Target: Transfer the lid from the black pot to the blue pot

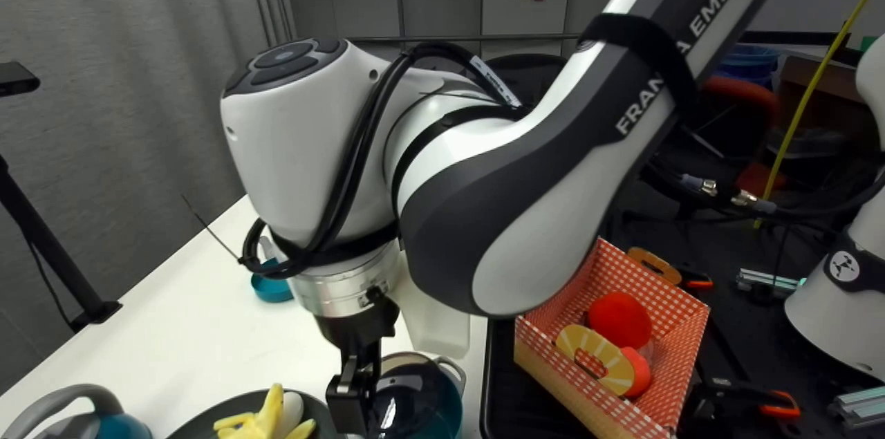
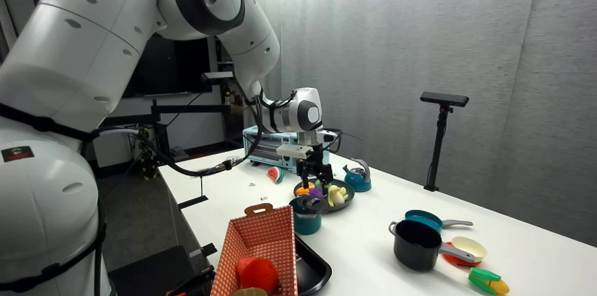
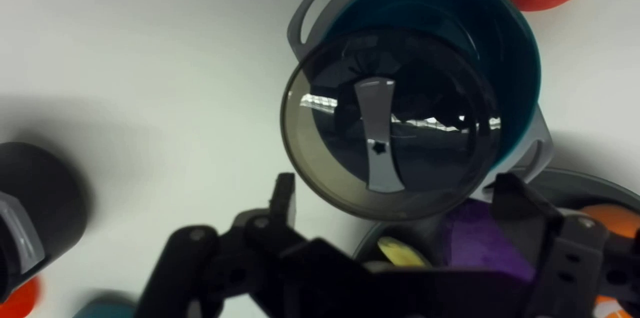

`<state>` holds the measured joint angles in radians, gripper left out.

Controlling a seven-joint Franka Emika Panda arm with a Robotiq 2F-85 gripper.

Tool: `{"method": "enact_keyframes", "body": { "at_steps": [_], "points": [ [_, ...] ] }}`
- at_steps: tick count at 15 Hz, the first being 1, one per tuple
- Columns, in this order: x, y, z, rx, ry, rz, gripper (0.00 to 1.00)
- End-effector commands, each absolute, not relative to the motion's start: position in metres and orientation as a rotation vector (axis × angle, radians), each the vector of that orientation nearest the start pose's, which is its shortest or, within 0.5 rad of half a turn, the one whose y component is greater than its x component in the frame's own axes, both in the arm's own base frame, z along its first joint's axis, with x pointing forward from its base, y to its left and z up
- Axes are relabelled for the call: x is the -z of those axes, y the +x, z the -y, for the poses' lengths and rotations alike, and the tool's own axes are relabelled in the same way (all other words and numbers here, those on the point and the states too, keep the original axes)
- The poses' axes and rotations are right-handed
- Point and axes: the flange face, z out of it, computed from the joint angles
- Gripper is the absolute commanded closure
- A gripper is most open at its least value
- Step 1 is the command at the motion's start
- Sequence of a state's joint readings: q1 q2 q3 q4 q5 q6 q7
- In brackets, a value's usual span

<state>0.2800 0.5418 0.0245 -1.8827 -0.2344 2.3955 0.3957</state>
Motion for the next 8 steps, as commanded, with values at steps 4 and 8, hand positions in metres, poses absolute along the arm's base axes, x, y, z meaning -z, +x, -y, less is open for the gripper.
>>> {"method": "enact_keyframes", "body": {
  "at_steps": [4,8],
  "points": [
    [-0.259,0.603,-0.157,0.116,-3.250,0.060,0.00],
    [-0.287,0.590,-0.124,0.158,-3.256,-0.064,0.00]
  ]
}}
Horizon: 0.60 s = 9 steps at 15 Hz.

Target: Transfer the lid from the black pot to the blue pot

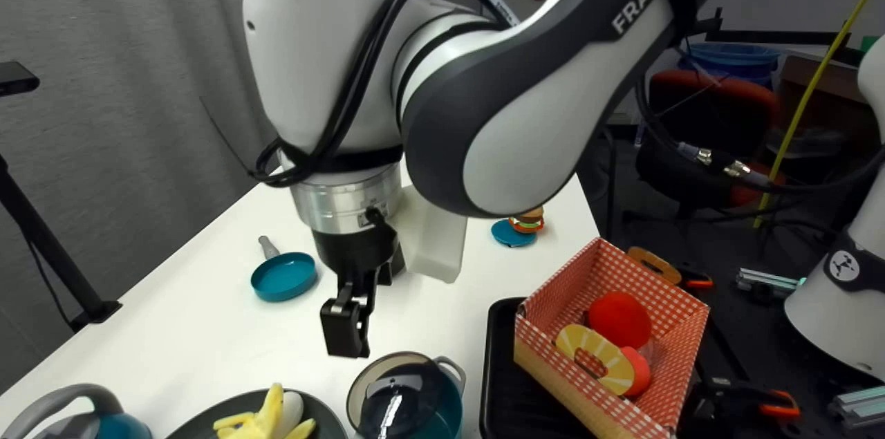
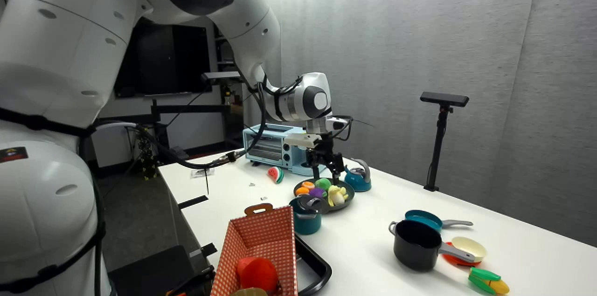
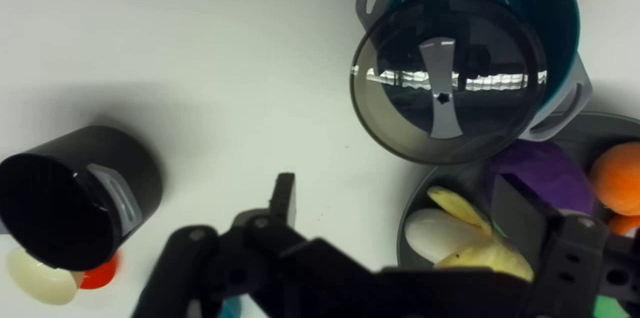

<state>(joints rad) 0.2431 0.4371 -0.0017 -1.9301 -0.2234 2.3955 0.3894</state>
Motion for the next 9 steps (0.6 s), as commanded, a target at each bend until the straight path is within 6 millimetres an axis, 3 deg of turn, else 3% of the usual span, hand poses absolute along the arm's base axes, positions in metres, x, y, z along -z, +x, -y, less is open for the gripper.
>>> {"method": "enact_keyframes", "body": {
  "at_steps": [1,5,9],
  "points": [
    [-0.292,0.585,-0.115,0.161,-3.257,-0.096,0.00],
    [-0.303,0.554,-0.082,0.143,-3.268,-0.234,0.00],
    [-0.308,0.519,-0.064,0.119,-3.269,-0.330,0.00]
  ]
}}
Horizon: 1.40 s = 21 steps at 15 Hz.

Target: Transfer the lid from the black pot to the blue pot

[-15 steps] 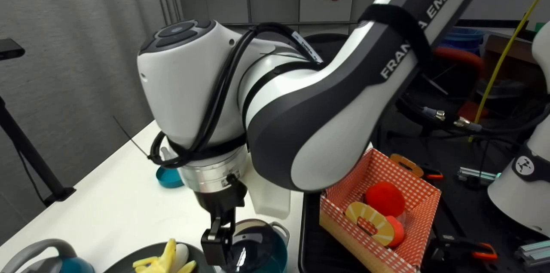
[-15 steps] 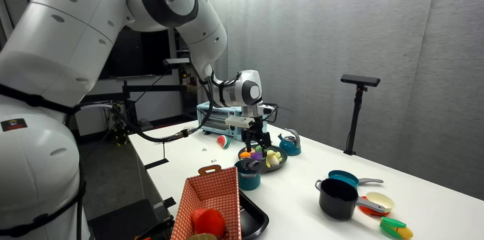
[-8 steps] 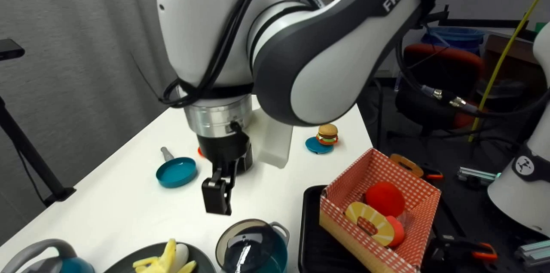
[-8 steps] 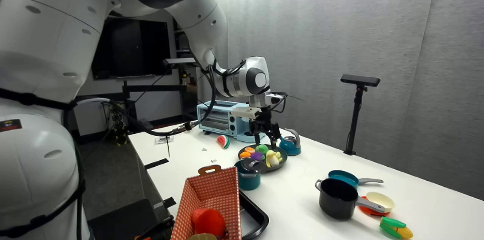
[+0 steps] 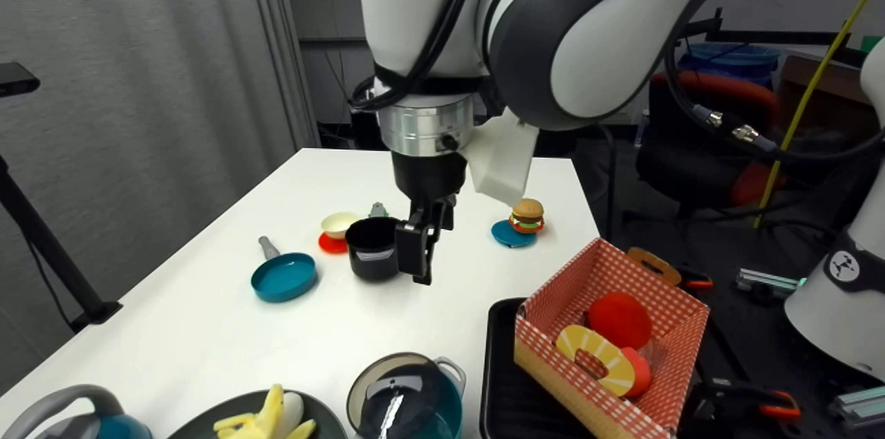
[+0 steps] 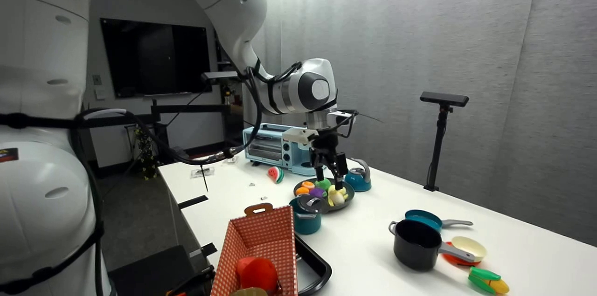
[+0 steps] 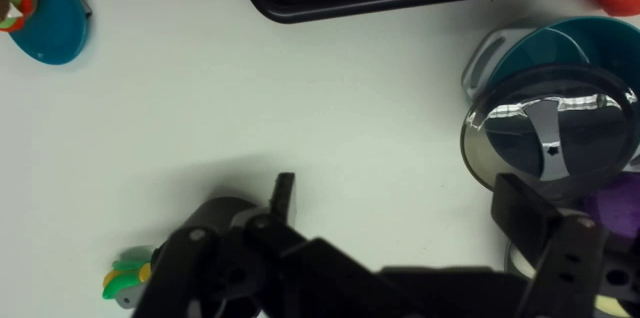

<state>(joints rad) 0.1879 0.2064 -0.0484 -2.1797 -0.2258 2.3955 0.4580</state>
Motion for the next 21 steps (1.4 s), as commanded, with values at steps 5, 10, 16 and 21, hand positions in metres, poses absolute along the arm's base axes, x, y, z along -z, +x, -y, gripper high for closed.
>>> {"method": "enact_keyframes", "body": {
  "at_steps": [5,10,16,21],
  "points": [
    [-0.322,0.477,-0.047,0.130,-3.243,-0.398,0.00],
    [-0.334,0.443,-0.019,0.176,-3.285,-0.310,0.00],
    [-0.345,0.424,0.022,0.267,-3.263,-0.135,0.00],
    [-0.350,0.418,0.044,0.289,-3.232,-0.077,0.00]
  ]
}}
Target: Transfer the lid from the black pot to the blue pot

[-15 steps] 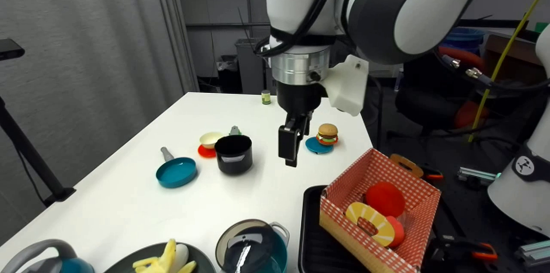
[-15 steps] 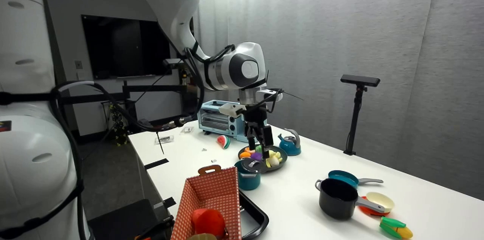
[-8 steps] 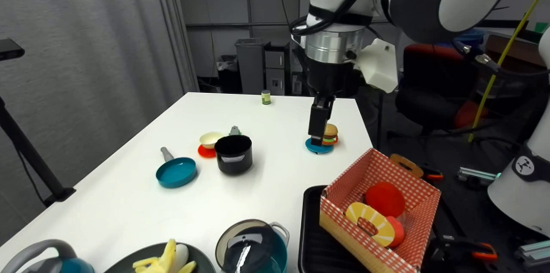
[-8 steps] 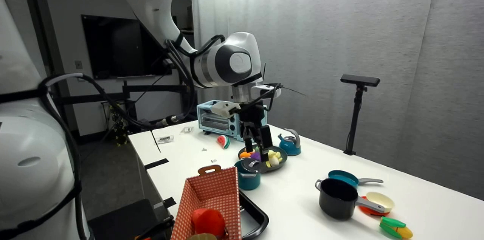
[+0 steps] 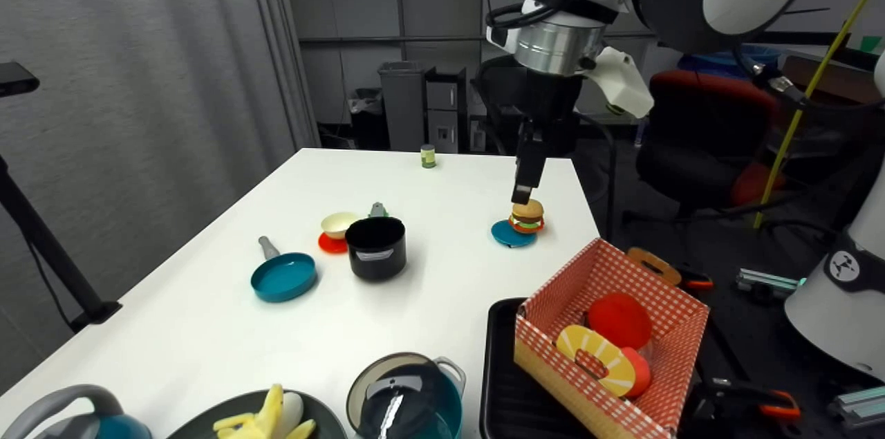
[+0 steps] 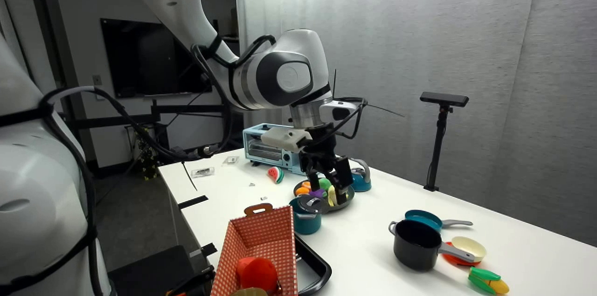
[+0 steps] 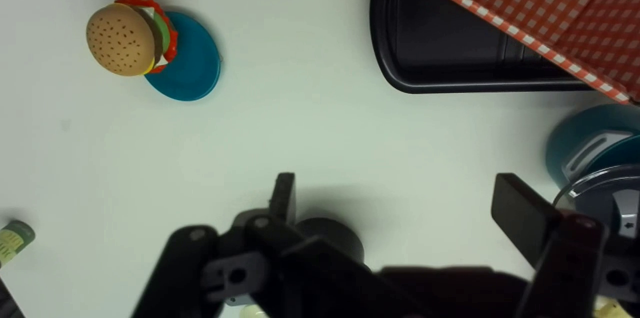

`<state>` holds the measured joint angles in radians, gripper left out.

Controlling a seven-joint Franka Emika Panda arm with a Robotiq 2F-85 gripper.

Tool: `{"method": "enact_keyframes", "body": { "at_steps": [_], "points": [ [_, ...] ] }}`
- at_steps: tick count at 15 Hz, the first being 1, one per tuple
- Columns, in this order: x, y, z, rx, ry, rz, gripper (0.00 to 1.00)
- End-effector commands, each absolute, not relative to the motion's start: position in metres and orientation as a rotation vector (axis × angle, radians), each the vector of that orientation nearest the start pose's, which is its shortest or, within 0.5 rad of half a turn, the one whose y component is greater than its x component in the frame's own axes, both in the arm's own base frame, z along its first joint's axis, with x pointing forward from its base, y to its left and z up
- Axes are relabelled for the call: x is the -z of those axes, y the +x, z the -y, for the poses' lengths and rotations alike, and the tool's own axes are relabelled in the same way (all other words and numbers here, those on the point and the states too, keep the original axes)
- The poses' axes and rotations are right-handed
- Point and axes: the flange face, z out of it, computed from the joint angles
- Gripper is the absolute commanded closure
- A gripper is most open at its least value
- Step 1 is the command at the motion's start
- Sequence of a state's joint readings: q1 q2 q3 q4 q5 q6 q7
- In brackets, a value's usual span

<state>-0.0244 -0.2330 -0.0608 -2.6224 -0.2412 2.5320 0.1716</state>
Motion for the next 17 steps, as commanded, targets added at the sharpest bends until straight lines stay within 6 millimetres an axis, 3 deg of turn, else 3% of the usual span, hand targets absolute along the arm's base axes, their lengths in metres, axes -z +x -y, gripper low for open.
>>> {"method": "enact_keyframes", "body": {
  "at_steps": [1,2,17],
  "points": [
    [-0.350,0.417,0.046,0.285,-3.227,-0.070,0.00],
    [-0.344,0.429,0.040,0.241,-3.251,-0.090,0.00],
    [-0.344,0.425,0.043,0.237,-3.244,-0.079,0.00]
  ]
}}
